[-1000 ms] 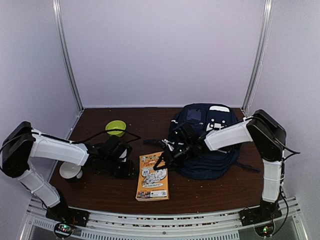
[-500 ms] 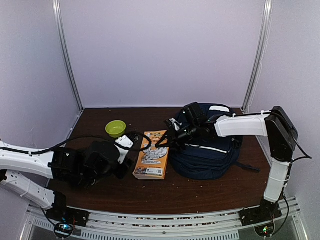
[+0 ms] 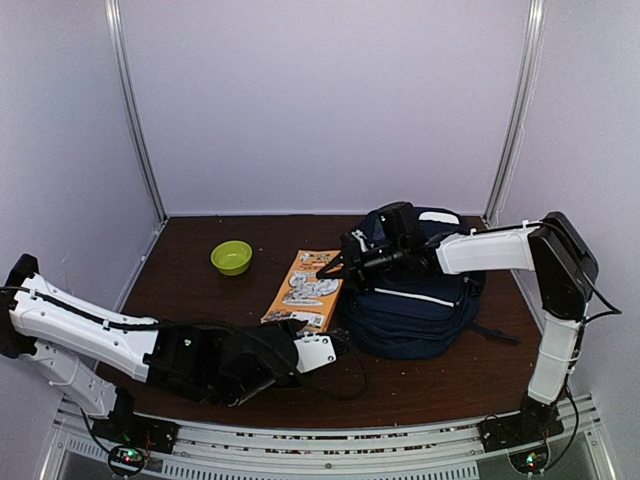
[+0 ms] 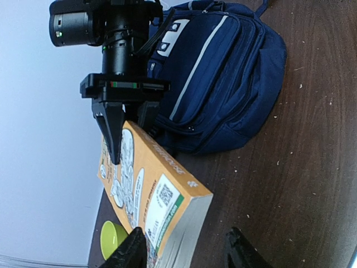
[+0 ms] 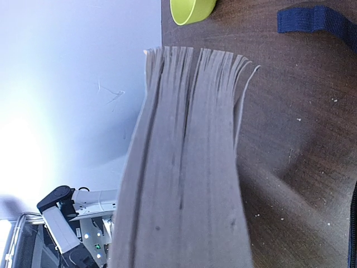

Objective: Pack the student bag
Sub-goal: Pass from the right arm to the left

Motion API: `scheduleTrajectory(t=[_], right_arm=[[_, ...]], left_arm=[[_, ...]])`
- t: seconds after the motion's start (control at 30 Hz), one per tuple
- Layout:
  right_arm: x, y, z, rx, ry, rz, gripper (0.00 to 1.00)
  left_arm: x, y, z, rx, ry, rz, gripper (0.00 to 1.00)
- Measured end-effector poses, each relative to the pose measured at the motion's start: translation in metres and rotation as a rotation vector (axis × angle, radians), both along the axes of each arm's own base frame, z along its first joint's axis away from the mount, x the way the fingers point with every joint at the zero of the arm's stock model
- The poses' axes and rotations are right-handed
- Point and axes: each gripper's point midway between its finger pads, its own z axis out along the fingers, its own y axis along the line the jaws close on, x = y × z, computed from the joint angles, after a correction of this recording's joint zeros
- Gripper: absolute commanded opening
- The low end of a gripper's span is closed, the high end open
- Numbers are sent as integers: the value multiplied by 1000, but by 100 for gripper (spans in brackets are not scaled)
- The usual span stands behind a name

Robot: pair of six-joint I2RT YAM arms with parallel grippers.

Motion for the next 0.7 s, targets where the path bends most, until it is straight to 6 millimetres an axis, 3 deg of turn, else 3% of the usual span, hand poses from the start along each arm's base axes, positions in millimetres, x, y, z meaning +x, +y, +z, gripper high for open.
scheduleTrajectory(t=[0.17,0.37,0.5,0.7], right_arm=[[-4,0,-3,12,38,-1,0],[-5,-1,-4,25,71,-8,0],[-4,0,-1,38,73,-11,0],[-6,1,2,55,86,-7,0]], left_arm=[[5,-12,-1,51,-89,-30,50],[11,-21,-24,181,-169,-55,50],[19,-19,-23,200,-191,-36,50],[49,-5,-21,240,-276,94,46]])
